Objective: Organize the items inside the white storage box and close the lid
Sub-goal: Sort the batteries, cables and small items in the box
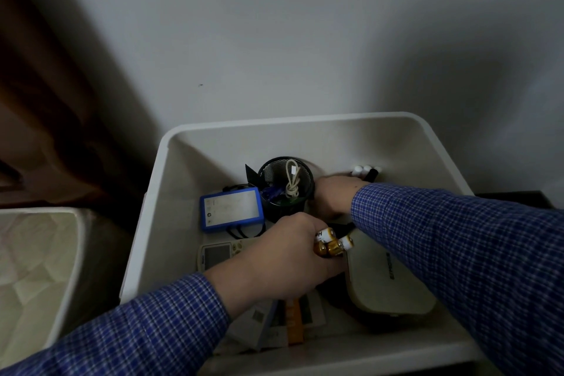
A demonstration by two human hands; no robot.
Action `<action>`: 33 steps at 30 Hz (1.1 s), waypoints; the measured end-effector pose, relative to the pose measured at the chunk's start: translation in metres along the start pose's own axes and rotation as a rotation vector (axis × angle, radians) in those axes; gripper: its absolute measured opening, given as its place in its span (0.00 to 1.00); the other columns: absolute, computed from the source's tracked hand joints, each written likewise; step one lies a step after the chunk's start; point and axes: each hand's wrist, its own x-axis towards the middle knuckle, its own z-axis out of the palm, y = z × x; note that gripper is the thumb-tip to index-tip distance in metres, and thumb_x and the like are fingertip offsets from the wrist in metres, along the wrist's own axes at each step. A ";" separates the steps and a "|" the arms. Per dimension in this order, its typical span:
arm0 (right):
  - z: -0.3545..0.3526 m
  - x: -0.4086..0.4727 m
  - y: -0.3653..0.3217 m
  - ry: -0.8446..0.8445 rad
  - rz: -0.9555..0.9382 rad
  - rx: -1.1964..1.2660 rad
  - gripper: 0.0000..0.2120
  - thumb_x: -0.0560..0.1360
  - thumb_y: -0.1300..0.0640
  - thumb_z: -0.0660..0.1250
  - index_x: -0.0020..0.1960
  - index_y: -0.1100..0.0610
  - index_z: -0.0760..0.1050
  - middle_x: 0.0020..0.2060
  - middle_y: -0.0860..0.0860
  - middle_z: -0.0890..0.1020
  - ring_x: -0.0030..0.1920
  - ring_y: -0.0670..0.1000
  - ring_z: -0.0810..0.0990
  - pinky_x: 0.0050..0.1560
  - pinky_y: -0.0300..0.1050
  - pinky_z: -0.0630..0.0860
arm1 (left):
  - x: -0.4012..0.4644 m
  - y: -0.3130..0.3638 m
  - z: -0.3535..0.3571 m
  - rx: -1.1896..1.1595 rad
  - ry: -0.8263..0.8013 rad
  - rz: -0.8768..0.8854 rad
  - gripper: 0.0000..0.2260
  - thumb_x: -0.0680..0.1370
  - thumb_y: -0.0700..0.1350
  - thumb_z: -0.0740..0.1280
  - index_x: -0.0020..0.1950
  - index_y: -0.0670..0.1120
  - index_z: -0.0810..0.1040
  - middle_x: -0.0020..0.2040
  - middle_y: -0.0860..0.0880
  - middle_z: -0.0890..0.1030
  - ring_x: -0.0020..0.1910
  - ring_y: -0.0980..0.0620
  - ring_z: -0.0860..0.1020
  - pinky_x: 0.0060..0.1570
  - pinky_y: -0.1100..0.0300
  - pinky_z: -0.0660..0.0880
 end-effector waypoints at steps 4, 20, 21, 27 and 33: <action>0.001 0.009 0.002 0.029 -0.045 -0.037 0.14 0.81 0.52 0.60 0.59 0.57 0.80 0.54 0.55 0.83 0.52 0.56 0.81 0.59 0.54 0.79 | 0.001 -0.001 -0.001 0.000 -0.006 -0.020 0.09 0.75 0.49 0.73 0.36 0.52 0.79 0.29 0.58 0.79 0.27 0.66 0.75 0.28 0.71 0.70; -0.045 -0.035 0.062 -0.489 -0.089 0.761 0.14 0.82 0.53 0.59 0.39 0.56 0.70 0.23 0.47 0.67 0.19 0.43 0.59 0.17 0.33 0.54 | 0.004 0.001 -0.005 -0.209 0.314 0.131 0.12 0.78 0.50 0.71 0.40 0.44 0.76 0.29 0.54 0.73 0.27 0.58 0.70 0.28 0.62 0.69; -0.050 -0.044 0.073 -0.622 -0.156 0.883 0.14 0.83 0.52 0.59 0.40 0.56 0.70 0.23 0.46 0.66 0.19 0.42 0.59 0.17 0.33 0.55 | 0.004 0.002 -0.005 -0.258 0.351 0.164 0.12 0.78 0.49 0.71 0.39 0.46 0.76 0.29 0.55 0.73 0.27 0.59 0.70 0.28 0.64 0.68; -0.037 -0.085 0.095 -1.311 -0.569 1.364 0.10 0.84 0.53 0.55 0.51 0.59 0.68 0.27 0.48 0.65 0.23 0.43 0.62 0.20 0.32 0.59 | 0.005 0.007 -0.006 -0.407 0.392 0.313 0.05 0.78 0.50 0.70 0.43 0.53 0.78 0.32 0.56 0.74 0.29 0.60 0.70 0.29 0.67 0.67; -0.029 -0.086 0.084 -1.357 -0.650 1.386 0.10 0.82 0.53 0.58 0.52 0.60 0.68 0.27 0.48 0.64 0.23 0.43 0.60 0.20 0.33 0.56 | 0.004 0.006 -0.011 -0.421 0.319 0.428 0.01 0.78 0.48 0.70 0.48 0.51 0.79 0.37 0.57 0.77 0.35 0.59 0.74 0.34 0.66 0.70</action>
